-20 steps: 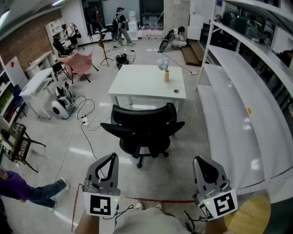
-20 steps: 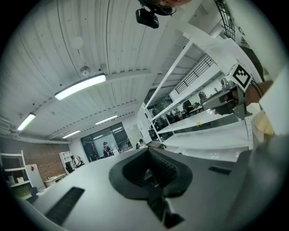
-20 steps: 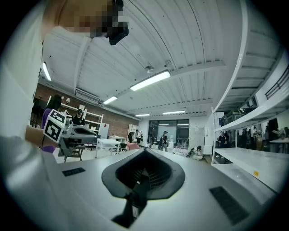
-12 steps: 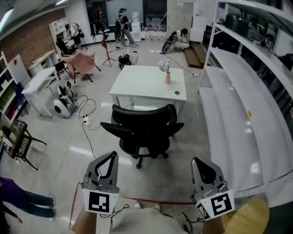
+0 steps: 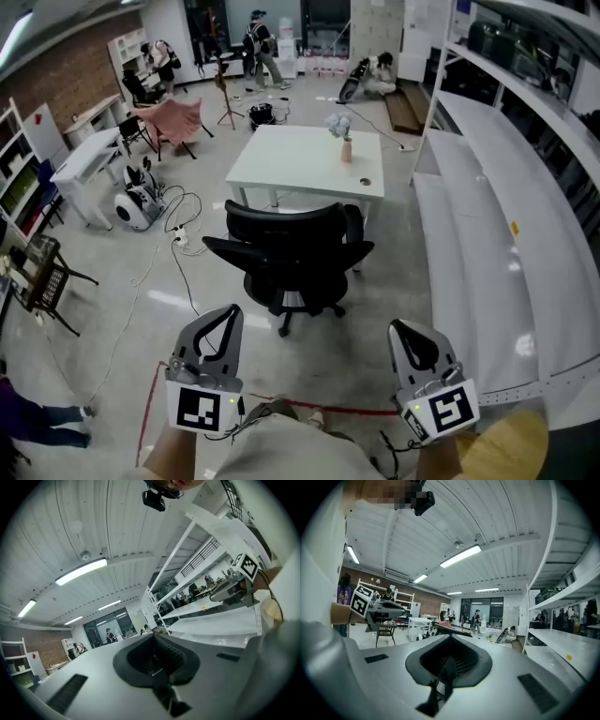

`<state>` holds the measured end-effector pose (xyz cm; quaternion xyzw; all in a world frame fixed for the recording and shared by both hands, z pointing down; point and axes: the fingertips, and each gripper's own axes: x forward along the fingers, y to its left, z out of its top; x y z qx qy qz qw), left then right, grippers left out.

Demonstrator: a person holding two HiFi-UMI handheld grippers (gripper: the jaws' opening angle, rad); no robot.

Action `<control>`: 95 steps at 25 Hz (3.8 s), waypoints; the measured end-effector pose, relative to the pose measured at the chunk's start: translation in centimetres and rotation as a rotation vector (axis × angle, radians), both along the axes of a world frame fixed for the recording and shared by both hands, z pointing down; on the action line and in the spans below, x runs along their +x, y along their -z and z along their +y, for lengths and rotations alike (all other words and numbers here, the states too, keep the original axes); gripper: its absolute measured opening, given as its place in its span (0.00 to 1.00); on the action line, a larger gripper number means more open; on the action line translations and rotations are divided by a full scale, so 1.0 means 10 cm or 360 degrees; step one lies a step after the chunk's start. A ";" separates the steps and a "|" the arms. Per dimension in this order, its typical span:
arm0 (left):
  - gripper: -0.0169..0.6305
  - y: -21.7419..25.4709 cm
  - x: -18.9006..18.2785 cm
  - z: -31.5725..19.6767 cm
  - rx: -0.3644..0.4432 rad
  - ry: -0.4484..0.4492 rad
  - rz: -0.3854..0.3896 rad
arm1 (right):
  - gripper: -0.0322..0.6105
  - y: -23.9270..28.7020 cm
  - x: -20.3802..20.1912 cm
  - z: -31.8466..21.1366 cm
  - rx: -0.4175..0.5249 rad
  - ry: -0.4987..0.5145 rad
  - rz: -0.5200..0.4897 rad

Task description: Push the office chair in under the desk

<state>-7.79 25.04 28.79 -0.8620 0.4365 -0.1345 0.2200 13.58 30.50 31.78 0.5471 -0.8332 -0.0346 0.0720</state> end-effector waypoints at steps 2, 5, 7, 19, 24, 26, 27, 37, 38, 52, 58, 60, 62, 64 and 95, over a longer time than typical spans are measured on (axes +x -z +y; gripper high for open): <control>0.04 -0.09 -0.05 -0.05 -0.0106 0.0066 0.0074 | 0.07 -0.04 0.01 -0.02 -0.0016 0.0021 0.0032; 0.14 -0.12 -0.10 -0.14 -0.0130 0.0101 0.0037 | 0.09 -0.06 0.00 -0.08 -0.0047 0.0067 0.0091; 0.21 -0.14 -0.13 -0.23 -0.0111 0.0111 -0.0015 | 0.13 -0.09 -0.01 -0.16 -0.0069 0.0097 0.0133; 0.40 -0.57 -0.10 -0.79 -0.0167 0.0090 -0.0312 | 0.35 -0.45 -0.13 -0.70 -0.0208 0.0204 0.0402; 0.40 -0.78 -0.17 -1.14 -0.0202 0.0086 -0.0419 | 0.35 -0.62 -0.18 -1.04 -0.0277 0.0231 0.0475; 0.40 -0.91 -0.19 -1.29 -0.0245 0.0072 -0.0463 | 0.36 -0.71 -0.21 -1.18 -0.0301 0.0249 0.0543; 0.40 -0.98 -0.19 -1.37 -0.0258 0.0063 -0.0492 | 0.37 -0.76 -0.23 -1.25 -0.0314 0.0258 0.0574; 0.40 -1.55 -0.24 -2.07 -0.0407 -0.0015 -0.0674 | 0.41 -1.16 -0.42 -1.95 -0.0477 0.0344 0.0667; 0.40 -1.61 -0.26 -2.13 -0.0425 -0.0027 -0.0696 | 0.42 -1.20 -0.45 -2.01 -0.0498 0.0357 0.0686; 0.41 -2.31 -0.39 -2.62 -0.0640 -0.0179 -0.0991 | 0.43 -1.86 -0.57 -2.73 -0.0775 0.0362 0.0807; 0.40 -2.41 -0.40 -2.88 -0.0680 -0.0216 -0.1041 | 0.38 -2.06 -0.47 -2.93 -0.0879 0.0314 0.0865; 0.41 -2.43 -0.40 -2.91 -0.0735 -0.0262 -0.1020 | 0.39 -2.09 -0.47 -2.96 -0.0918 0.0332 0.0806; 0.41 -2.43 -0.39 -2.93 -0.0744 -0.0299 -0.1006 | 0.40 -2.10 -0.46 -2.99 -0.0940 0.0347 0.0770; 0.41 -2.43 -0.37 -2.95 -0.0735 -0.0332 -0.1001 | 0.42 -2.10 -0.44 -3.01 -0.0960 0.0352 0.0751; 0.41 -2.40 -0.43 -3.88 -0.0702 -0.0446 -0.0937 | 0.40 -2.22 -0.41 -3.95 -0.1157 0.0369 0.0924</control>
